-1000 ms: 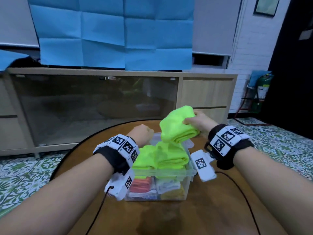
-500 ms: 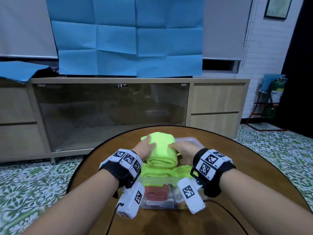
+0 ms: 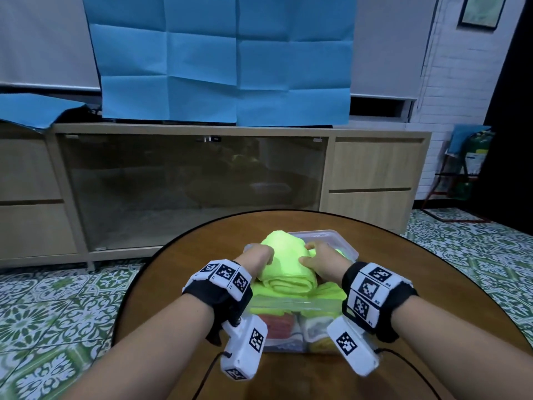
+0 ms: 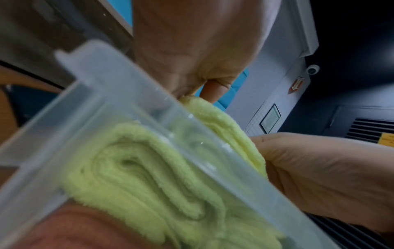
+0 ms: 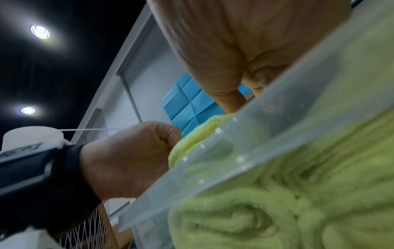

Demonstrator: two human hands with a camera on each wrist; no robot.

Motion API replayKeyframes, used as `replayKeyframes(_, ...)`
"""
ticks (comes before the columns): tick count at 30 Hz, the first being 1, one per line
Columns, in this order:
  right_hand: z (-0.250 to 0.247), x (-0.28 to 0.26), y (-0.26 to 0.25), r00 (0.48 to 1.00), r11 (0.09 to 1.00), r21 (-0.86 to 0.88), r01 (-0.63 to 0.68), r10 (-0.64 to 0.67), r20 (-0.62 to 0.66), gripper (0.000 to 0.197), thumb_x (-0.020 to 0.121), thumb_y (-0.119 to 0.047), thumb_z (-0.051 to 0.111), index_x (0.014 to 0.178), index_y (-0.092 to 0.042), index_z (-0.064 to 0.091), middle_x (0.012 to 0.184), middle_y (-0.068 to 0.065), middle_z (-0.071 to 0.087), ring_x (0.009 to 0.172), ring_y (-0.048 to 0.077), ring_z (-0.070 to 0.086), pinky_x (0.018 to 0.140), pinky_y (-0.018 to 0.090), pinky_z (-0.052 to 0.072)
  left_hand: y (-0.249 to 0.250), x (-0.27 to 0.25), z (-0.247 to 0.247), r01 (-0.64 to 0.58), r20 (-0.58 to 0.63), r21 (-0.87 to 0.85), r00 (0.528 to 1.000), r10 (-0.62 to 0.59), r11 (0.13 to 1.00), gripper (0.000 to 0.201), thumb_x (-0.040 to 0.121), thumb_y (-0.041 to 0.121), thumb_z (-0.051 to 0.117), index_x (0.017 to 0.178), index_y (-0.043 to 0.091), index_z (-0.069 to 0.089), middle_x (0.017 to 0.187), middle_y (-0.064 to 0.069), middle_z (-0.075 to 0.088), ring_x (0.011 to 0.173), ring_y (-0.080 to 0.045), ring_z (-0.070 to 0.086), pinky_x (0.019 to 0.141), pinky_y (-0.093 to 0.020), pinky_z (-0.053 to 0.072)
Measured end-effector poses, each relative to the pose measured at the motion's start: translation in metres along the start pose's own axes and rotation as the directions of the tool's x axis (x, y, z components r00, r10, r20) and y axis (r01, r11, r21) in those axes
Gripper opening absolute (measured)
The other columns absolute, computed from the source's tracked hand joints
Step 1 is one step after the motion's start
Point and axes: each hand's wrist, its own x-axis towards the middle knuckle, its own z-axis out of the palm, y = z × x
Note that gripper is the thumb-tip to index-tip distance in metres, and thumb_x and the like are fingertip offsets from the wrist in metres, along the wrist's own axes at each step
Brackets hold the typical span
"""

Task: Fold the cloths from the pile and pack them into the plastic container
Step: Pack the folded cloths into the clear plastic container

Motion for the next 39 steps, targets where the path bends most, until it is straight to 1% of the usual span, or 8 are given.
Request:
replayKeyframes(4,0.002,0.002,0.005,1.000,0.996,0.088,-0.025,0.025,-0.003,0.047,0.096,-0.021,0.051,0.138,-0.009,0.034,0.095,0.008,0.054,0.082,0.021,0.052,0.058,0.021,0.039,0.002,0.009,0.002,0.065,0.041,-0.150,0.997,-0.059,0.987,0.034,0.084,0.019,0.049,0.116,0.008,0.052,0.075,-0.008,0.047,0.062,-0.019,0.044,0.060,-0.028,0.040)
replayKeyframes(9,0.005,0.009,0.008,0.998,0.962,0.268,-0.049,0.059,-0.028,0.046,0.094,-0.015,0.054,0.137,-0.011,0.036,0.092,0.010,0.057,0.083,0.024,0.054,0.081,0.039,0.051,-0.008,0.035,0.000,0.059,0.072,-0.154,0.996,-0.048,0.986,0.065,0.087,0.050,0.046,0.130,0.002,0.049,0.122,-0.018,0.059,0.112,-0.033,0.057,0.105,-0.045,0.040)
replayKeyframes(13,0.007,0.010,0.004,0.999,0.963,0.268,-0.031,0.040,-0.029,0.046,0.095,-0.014,0.051,0.138,-0.011,0.035,0.095,0.013,0.060,0.078,0.023,0.054,0.078,0.039,0.051,0.007,0.012,0.002,0.004,0.005,0.203,1.000,-0.006,0.979,0.049,0.102,0.034,0.027,0.119,-0.005,0.050,0.113,-0.018,0.059,0.112,-0.032,0.053,0.099,-0.034,0.040)
replayKeyframes(18,0.010,0.001,0.001,0.999,0.997,-0.055,0.049,-0.048,0.009,0.046,0.099,-0.018,0.042,0.143,-0.008,0.031,0.084,0.002,0.055,0.055,0.005,0.037,0.047,0.017,0.028,0.013,0.001,0.008,0.101,-0.155,0.674,0.988,0.007,0.732,0.054,0.102,0.036,0.016,0.140,0.006,0.039,0.145,-0.016,0.029,0.134,-0.033,0.025,0.109,-0.044,0.024)
replayKeyframes(25,0.007,-0.002,-0.004,0.991,0.975,-0.181,0.128,-0.118,0.065,0.047,0.100,-0.022,0.037,0.145,-0.008,0.031,0.133,0.009,0.052,0.059,0.002,0.031,0.050,0.011,0.023,0.012,-0.006,-0.002,0.007,-0.114,0.731,0.987,0.112,0.682,0.053,0.102,0.030,0.024,0.151,0.019,0.005,0.142,-0.010,0.045,0.128,-0.027,0.045,0.110,-0.046,0.022)
replayKeyframes(28,0.003,-0.005,-0.011,0.986,0.976,-0.181,0.118,-0.094,0.140,0.048,0.099,-0.020,0.038,0.145,-0.005,0.030,0.094,0.002,0.058,0.063,0.009,0.042,0.050,0.016,0.029,0.013,-0.007,0.004,-0.069,-0.098,0.752,0.972,0.214,0.656,0.058,0.096,0.007,0.028,0.150,0.023,0.013,0.145,-0.012,0.032,0.124,-0.031,0.046,0.104,-0.042,0.037)
replayKeyframes(34,-0.003,-0.006,-0.016,0.981,0.966,-0.228,0.123,-0.083,0.177,0.043,0.098,-0.025,0.044,0.134,-0.001,0.045,0.113,0.014,0.058,0.087,0.020,0.054,0.060,0.021,0.041,0.017,-0.005,0.022,-0.206,0.126,0.829,0.975,0.185,0.520,0.052,0.103,0.027,0.020,0.151,0.017,0.003,0.158,-0.013,-0.006,0.145,-0.032,-0.004,0.118,-0.045,0.009)
replayKeyframes(39,-0.019,0.005,-0.007,0.990,0.993,-0.093,0.071,-0.059,0.127,0.036,0.094,-0.002,0.043,0.128,-0.005,0.053,0.077,0.005,0.060,0.062,0.015,0.056,0.057,0.020,0.047,0.007,-0.012,0.027,-0.195,0.167,0.855,0.981,0.102,0.480,0.057,0.102,0.039,0.016,0.151,0.022,-0.009,0.155,-0.013,-0.020,0.144,-0.030,-0.018,0.117,-0.044,-0.002)
